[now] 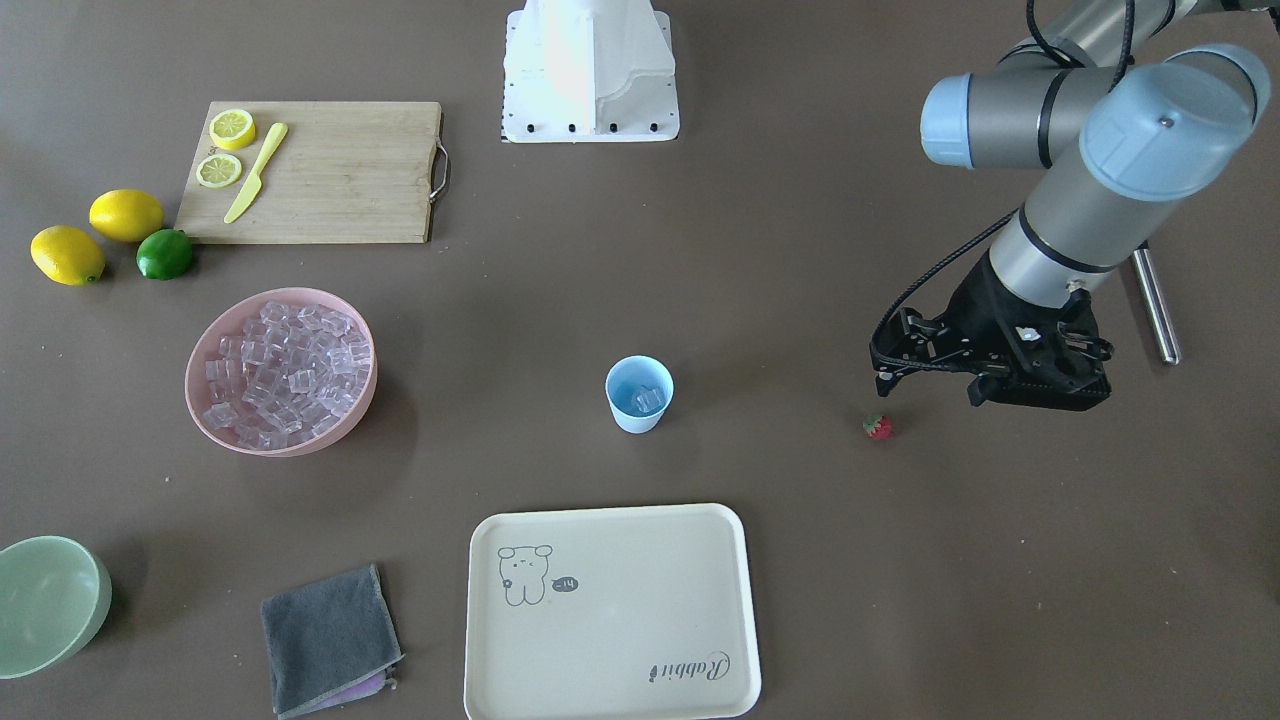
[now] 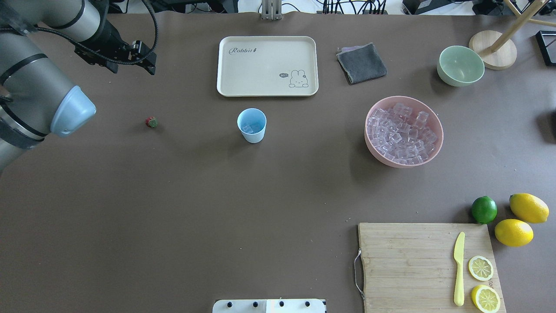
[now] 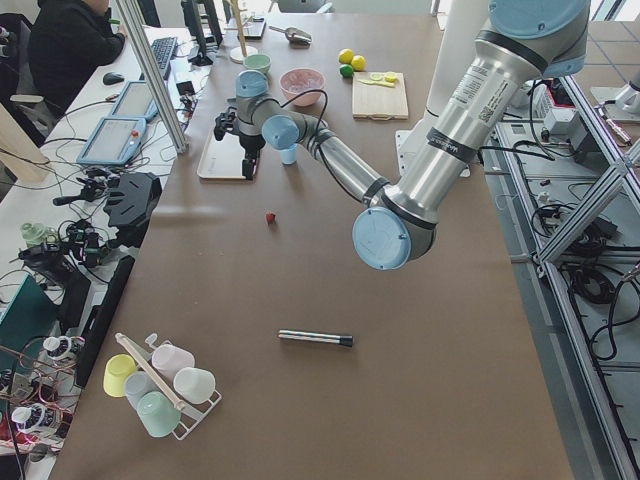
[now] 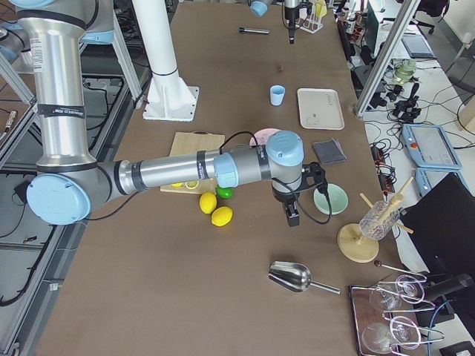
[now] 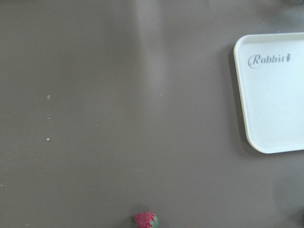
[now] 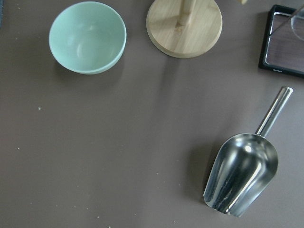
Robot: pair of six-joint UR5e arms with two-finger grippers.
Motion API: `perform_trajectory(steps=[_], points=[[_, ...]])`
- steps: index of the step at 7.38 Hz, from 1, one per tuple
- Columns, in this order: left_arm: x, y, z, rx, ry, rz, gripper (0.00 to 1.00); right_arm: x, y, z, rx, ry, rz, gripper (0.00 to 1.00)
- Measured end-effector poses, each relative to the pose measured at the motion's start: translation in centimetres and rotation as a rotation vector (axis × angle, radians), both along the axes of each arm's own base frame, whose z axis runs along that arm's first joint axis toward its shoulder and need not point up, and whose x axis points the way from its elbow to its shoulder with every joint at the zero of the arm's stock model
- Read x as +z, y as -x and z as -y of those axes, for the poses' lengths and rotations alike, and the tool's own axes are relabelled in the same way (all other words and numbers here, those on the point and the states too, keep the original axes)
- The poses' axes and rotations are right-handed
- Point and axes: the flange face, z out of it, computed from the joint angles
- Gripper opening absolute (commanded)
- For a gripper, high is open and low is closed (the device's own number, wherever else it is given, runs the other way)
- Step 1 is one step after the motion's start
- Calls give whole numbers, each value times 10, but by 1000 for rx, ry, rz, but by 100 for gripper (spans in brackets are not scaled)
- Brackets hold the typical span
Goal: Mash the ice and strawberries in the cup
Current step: 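Reach the left gripper toward the red strawberry and lower over it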
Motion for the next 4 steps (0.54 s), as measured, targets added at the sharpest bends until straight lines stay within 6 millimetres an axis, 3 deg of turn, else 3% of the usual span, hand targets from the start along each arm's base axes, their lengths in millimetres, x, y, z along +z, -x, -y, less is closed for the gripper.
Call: perform_trajectory(steps=[2,4], points=[[18,-7,-4,20,7,20,98,29,-9,-15,0,37,-7,99],[60,0,-11,35,21,42,98,25,1,-5,-18,55,2,99]])
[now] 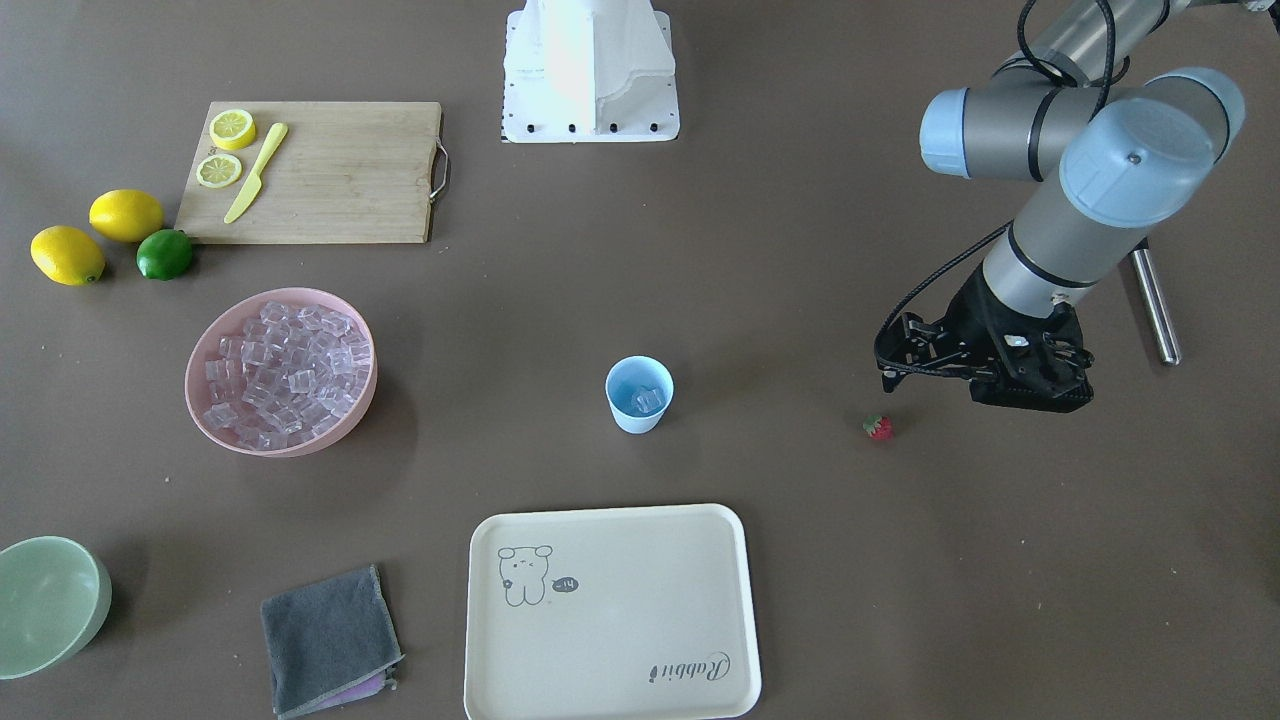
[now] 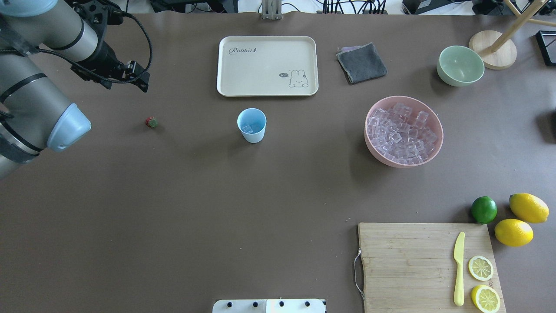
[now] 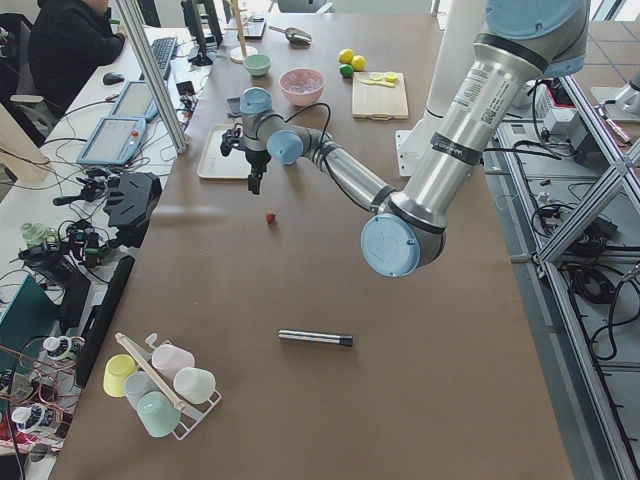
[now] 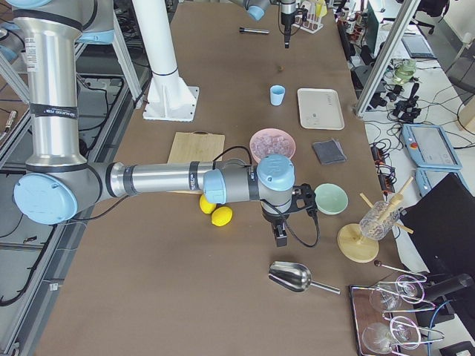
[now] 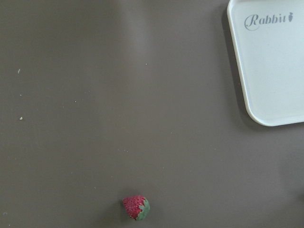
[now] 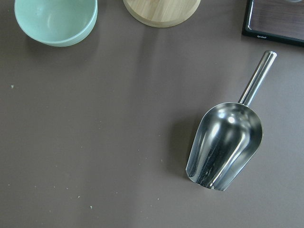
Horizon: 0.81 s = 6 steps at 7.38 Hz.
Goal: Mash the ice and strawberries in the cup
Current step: 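Reach the left gripper toward the red strawberry and lower over it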
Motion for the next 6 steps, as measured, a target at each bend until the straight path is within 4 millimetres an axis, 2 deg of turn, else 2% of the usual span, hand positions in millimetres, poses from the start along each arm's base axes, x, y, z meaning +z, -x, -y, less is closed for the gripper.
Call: perform_trajectory(steps=[2,3,4,6], points=[[35,6,-8,7,25,15,98,1,6,1,-9,40,-3,99],[43,4,-11,15,32,21,98,4,6,-1,-11,48,-9,99],[45,-8,-11,29,34,26,98,6,5,-2,-13,51,-14,99],[42,-48,12,56,31,31,98,6,5,-4,-15,49,-17,99]])
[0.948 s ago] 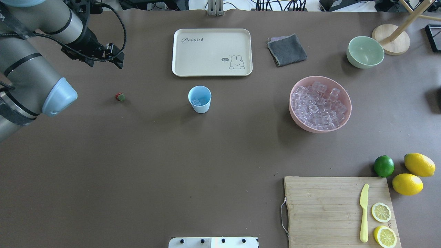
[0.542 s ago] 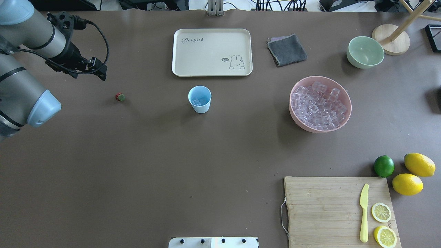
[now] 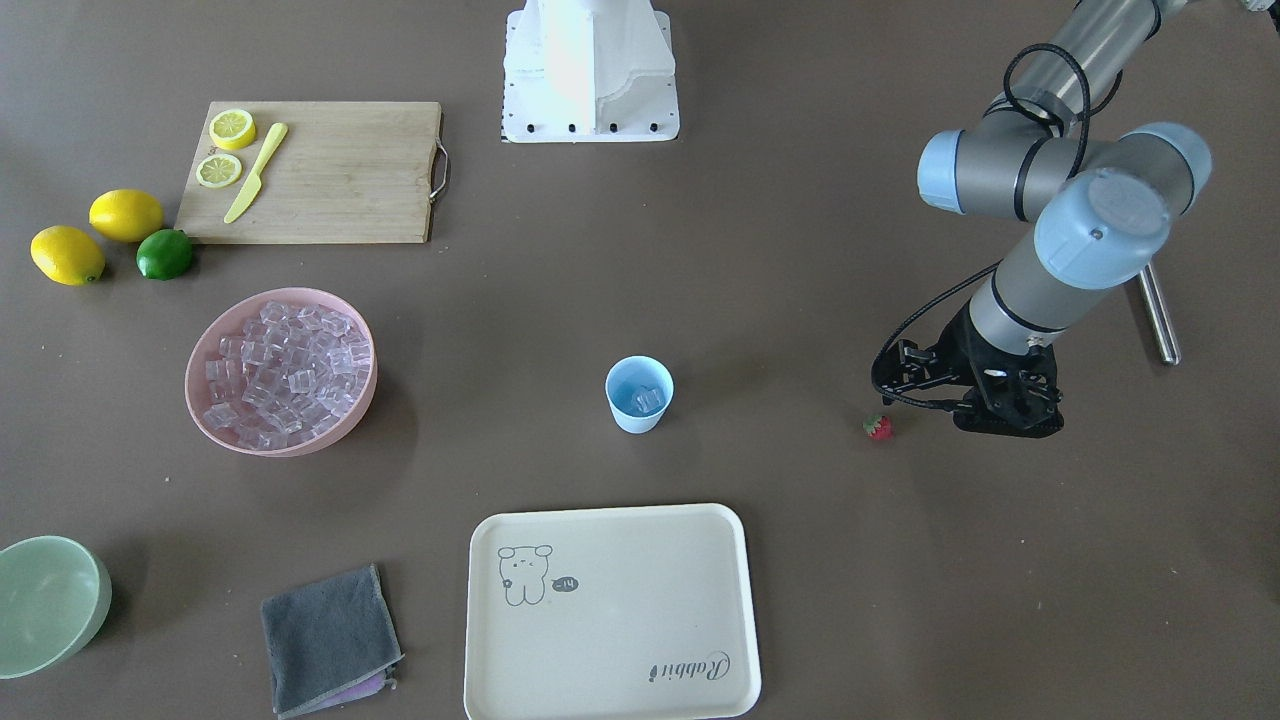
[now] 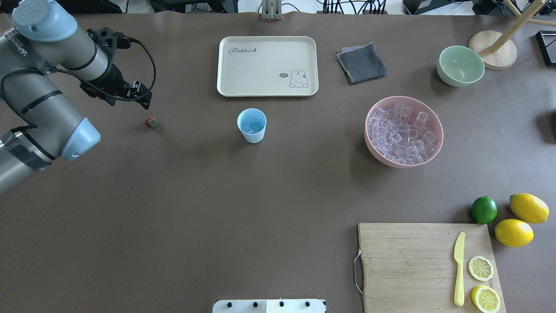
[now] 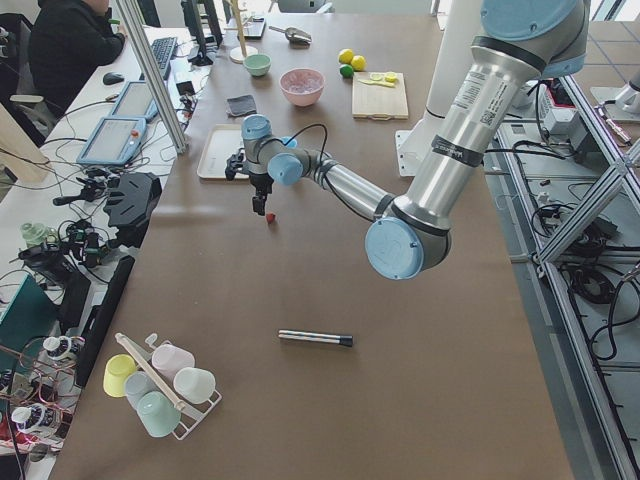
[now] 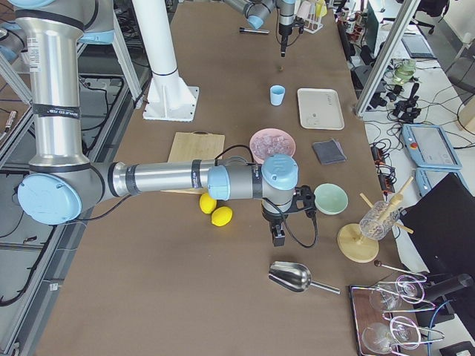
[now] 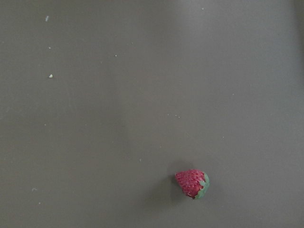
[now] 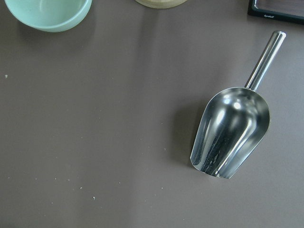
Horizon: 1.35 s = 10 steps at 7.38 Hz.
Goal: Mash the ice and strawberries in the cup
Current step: 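Reach the left gripper toward the red strawberry and lower over it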
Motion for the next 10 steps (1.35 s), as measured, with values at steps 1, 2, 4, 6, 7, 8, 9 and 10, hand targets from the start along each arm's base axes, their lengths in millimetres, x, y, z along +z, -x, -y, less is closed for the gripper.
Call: perform_trajectory(steps=[1,2,4,6,7,8,9,10], points=[[9,-12,9,6,-6,-3,98,1,0,-1,0,1,0,99],[23,-19,15,9,-12,-7,98,1,0,-1,-1,-1,0,99],[38,-37,15,23,-25,-21,97,3,0,-5,-1,1,3,99],[39,-54,5,47,-31,-28,79,4,0,-7,-1,2,3,99],[41,-57,1,51,-32,-25,60,4,0,-7,-1,2,2,99],[42,-59,-1,48,-38,-19,38,4,0,-7,0,2,1,99],[42,-59,-1,44,-45,-14,32,4,-1,-7,2,2,0,99],[41,-60,-3,44,-50,-13,30,4,-1,-7,2,3,-1,99]])
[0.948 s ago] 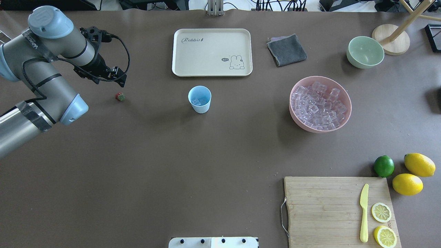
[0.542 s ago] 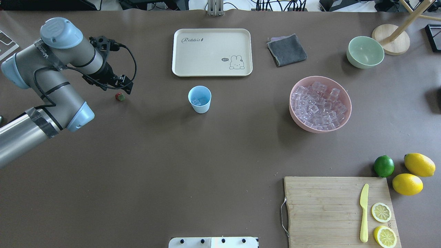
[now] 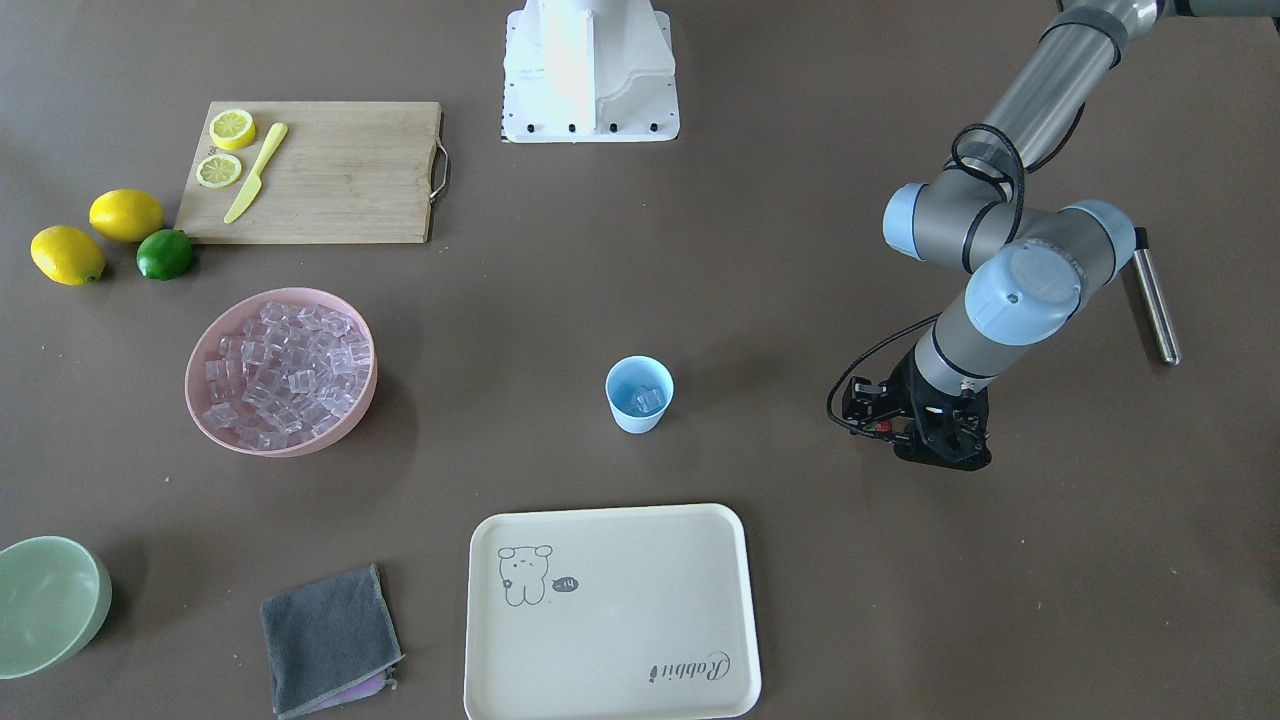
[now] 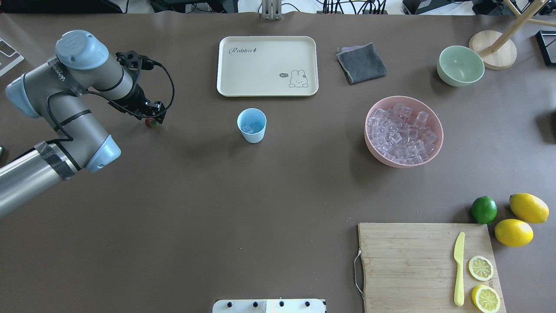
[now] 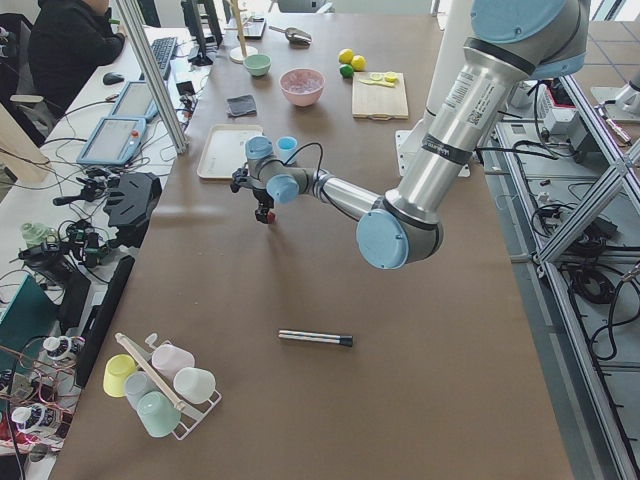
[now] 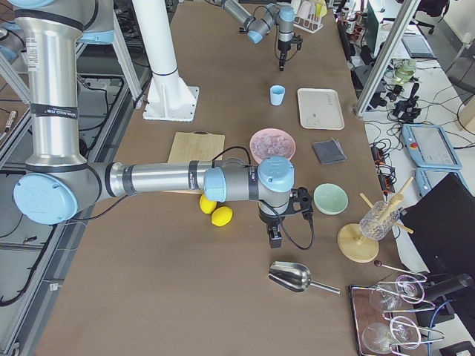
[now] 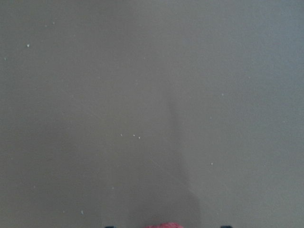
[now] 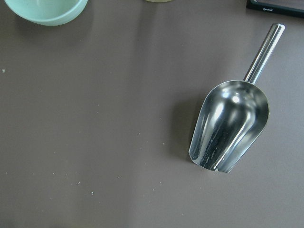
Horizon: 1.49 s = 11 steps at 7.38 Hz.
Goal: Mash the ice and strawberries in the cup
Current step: 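Reach the left gripper toward the red strawberry and lower over it, then close the left gripper on the strawberry and lift it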
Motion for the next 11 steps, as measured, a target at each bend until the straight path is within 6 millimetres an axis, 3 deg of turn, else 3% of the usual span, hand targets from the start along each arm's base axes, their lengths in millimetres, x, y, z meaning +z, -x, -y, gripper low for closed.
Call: perform_trajectory(steps=[4,5,6,8,9,11], points=[[-1,0,1,0,1,5,29,4,-2,-4,8,12,4,99],[-12,9,11,-18,-3,-5,29,4,-3,-4,9,12,5,99],[-32,19,25,-42,-10,-16,29,4,-3,-4,10,12,6,99],[-94,30,49,-100,0,-49,29,2,-4,-5,12,9,9,99],[-125,28,46,-139,32,-88,29,1,-4,-5,13,6,11,99],[-182,-7,6,-194,112,-172,29,-1,-5,-4,14,5,11,99]])
